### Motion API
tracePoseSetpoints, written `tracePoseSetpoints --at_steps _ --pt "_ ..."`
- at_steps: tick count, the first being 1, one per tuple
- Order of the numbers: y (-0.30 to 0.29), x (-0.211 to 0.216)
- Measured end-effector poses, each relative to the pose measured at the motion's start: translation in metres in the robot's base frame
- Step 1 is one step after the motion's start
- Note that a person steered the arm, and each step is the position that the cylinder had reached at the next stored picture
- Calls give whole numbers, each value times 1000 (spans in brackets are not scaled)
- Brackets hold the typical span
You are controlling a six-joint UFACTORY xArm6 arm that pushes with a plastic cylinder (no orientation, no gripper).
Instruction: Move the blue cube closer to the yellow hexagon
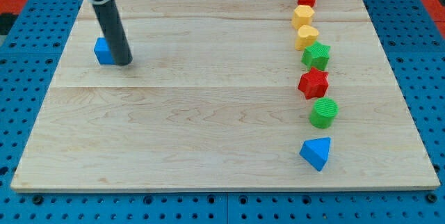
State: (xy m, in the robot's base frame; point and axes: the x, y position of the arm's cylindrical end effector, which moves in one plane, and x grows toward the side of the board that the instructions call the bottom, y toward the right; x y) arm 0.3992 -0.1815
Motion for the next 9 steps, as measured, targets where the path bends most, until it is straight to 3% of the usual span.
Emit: tracePoseSetpoints --at_steps 1,2,5,7,8,9 --pt "-50 28" --pt "-57 -8" --pt "66 -85" --pt "14 -103" --pt "16 -123" --pt "87 -124"
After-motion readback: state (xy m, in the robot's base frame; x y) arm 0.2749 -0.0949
